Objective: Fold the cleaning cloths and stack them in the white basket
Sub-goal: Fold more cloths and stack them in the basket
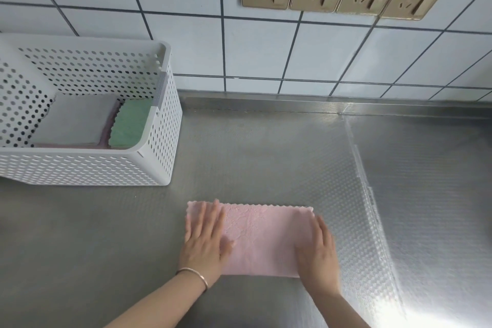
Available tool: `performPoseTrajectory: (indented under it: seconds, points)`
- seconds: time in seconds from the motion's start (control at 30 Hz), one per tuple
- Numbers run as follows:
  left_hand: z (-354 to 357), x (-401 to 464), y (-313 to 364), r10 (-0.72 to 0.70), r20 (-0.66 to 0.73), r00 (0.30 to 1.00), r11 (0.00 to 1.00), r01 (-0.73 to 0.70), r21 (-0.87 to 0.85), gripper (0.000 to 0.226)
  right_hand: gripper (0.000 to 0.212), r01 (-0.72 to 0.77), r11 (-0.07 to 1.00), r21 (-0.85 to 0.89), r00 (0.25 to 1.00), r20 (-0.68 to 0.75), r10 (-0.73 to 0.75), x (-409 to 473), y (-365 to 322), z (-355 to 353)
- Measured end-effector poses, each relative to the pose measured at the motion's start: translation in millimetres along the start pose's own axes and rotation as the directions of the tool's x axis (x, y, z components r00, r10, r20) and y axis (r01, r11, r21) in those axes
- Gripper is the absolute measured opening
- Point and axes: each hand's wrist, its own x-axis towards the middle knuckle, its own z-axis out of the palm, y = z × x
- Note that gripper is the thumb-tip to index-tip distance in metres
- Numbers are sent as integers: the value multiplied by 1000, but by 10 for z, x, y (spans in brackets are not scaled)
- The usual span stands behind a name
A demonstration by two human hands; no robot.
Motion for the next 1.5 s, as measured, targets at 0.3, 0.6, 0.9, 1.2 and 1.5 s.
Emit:
performPoseTrajectory:
  seconds: [0.3, 0.6, 0.9, 1.2, 1.5]
  points:
    - [45, 283, 364, 320, 229, 919, 937, -343, 69, 106, 44, -492, 832, 258, 870, 180, 459, 167, -142, -257]
    - [-149, 278, 511, 231, 285, 930, 962, -262, 76, 104, 7, -408, 899, 160, 888, 296, 351, 67, -253, -487]
    - [-857, 106, 672, -219, 57, 974, 558, 173, -811, 30, 17, 344, 926, -153, 908, -197, -370, -223, -1078, -216]
    - [-749, 201, -120, -411, 214, 886, 566, 432, -702, 22, 33, 752, 658, 36, 656, -139, -742, -334, -1232, 326]
    - [-436, 179, -344, -518, 273, 810, 592, 570, -570, 23, 105, 630, 736, -248, 768, 338, -544, -249, -744, 564]
